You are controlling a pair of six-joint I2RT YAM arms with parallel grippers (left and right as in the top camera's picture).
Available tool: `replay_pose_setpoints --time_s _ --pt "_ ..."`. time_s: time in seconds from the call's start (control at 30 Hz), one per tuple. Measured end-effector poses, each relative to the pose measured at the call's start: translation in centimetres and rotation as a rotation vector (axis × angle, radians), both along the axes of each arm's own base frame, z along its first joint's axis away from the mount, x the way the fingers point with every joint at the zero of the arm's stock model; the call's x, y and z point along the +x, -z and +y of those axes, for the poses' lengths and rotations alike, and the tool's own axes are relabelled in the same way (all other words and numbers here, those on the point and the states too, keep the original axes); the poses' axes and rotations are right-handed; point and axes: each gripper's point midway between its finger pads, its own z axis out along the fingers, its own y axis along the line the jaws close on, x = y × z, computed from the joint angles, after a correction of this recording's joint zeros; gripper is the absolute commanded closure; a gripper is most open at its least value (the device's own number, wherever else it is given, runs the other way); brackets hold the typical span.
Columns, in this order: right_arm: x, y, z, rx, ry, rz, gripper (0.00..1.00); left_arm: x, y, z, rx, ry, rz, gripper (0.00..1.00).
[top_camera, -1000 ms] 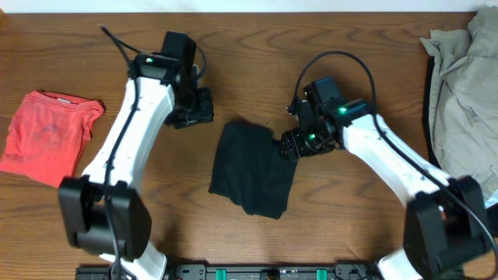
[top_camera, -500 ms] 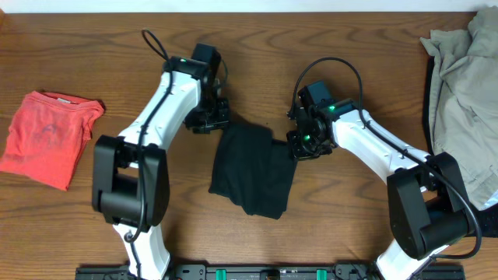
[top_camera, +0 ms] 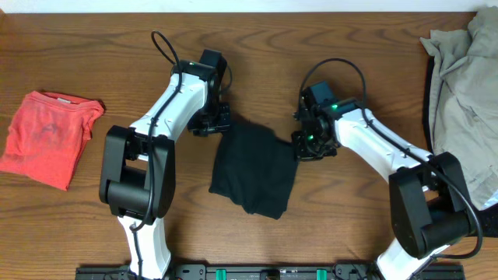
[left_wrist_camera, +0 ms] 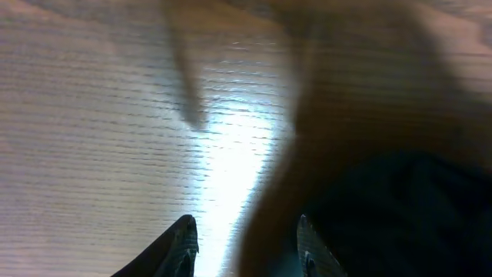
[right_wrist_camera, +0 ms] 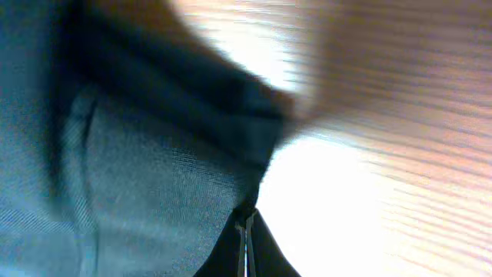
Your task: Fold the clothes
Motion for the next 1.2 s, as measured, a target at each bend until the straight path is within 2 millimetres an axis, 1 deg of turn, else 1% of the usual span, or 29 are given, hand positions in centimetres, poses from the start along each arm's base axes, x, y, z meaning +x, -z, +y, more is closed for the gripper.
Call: replay_pose_setpoints --time_s 0.07,0.2,0.23,0.27,0.33,0.37,0.43,0.53,0.6,0.67,0.77,0.83,0.87,0.93,1.0,1.07,1.17,1.2 --pt "0.4 0.1 -1.4 -0.027 0.055 0.006 0.99 0.0 0.3 0.1 0.007 -0.005 -0.002 0.56" --pt "1.1 0.2 -3.3 -0.058 0.123 0.007 0.99 -0.2 0.8 0.3 0.016 -0.020 -0.002 0.56" --pt "1.0 0.3 -3.4 -0.063 0.127 0.010 0.96 -0.3 0.9 0.4 0.017 -0.023 0.002 0.56" --pt "1.0 0.3 -3.6 -0.070 0.130 0.012 0.89 -0.4 1.0 0.4 0.019 -0.028 0.006 0.56" --pt "0.9 0.3 -3.7 -0.080 0.139 0.016 0.69 -0.5 1.0 0.4 0.020 -0.029 0.008 0.57" --pt "0.9 0.3 -3.8 -0.083 0.137 0.015 0.66 -0.5 1.0 0.5 0.020 -0.029 0.008 0.57" --pt "0.8 0.4 -3.9 -0.088 0.132 0.017 0.64 -0.6 1.0 0.7 0.022 -0.029 0.017 0.57" --pt "0.4 0.4 -4.2 -0.106 0.125 0.028 0.64 -1.5 0.7 1.5 0.033 -0.026 0.061 0.57" --pt "0.1 0.5 -4.7 -0.135 0.126 0.038 0.64 -1.7 -0.2 1.8 0.030 -0.015 0.064 0.57" --pt "-0.1 0.5 -5.4 -0.171 0.131 0.043 0.64 -1.3 -1.6 1.6 0.002 0.010 0.029 0.57" --pt "0.0 0.6 -6.6 -0.214 0.152 0.043 0.64 -0.7 -5.0 -0.1 -0.102 0.081 -0.064 0.54" --pt "0.2 0.6 -7.5 -0.229 0.175 0.038 0.64 -0.4 -7.8 -1.8 -0.202 0.156 -0.143 0.53" --pt "0.4 0.5 -7.9 -0.233 0.188 0.035 0.64 -0.3 -8.9 -2.6 -0.245 0.189 -0.172 0.53" --pt "0.6 0.3 -8.6 -0.244 0.208 0.027 0.64 -0.3 -10.2 -4.1 -0.325 0.252 -0.208 0.53" --pt "0.7 0.1 -8.9 -0.248 0.220 0.020 0.63 -0.5 -10.3 -5.5 -0.400 0.305 -0.210 0.53" --pt "0.6 0.0 -9.0 -0.251 0.220 0.022 0.64 -0.8 -9.6 -6.6 -0.465 0.342 -0.193 0.53" --pt "0.6 0.0 -9.0 -0.252 0.220 0.025 0.64 -1.4 -7.3 -7.5 -0.526 0.365 -0.130 0.53" --pt "0.6 0.0 -9.0 -0.252 0.220 0.025 0.63 -1.6 -6.2 -7.7 -0.538 0.365 -0.098 0.53"
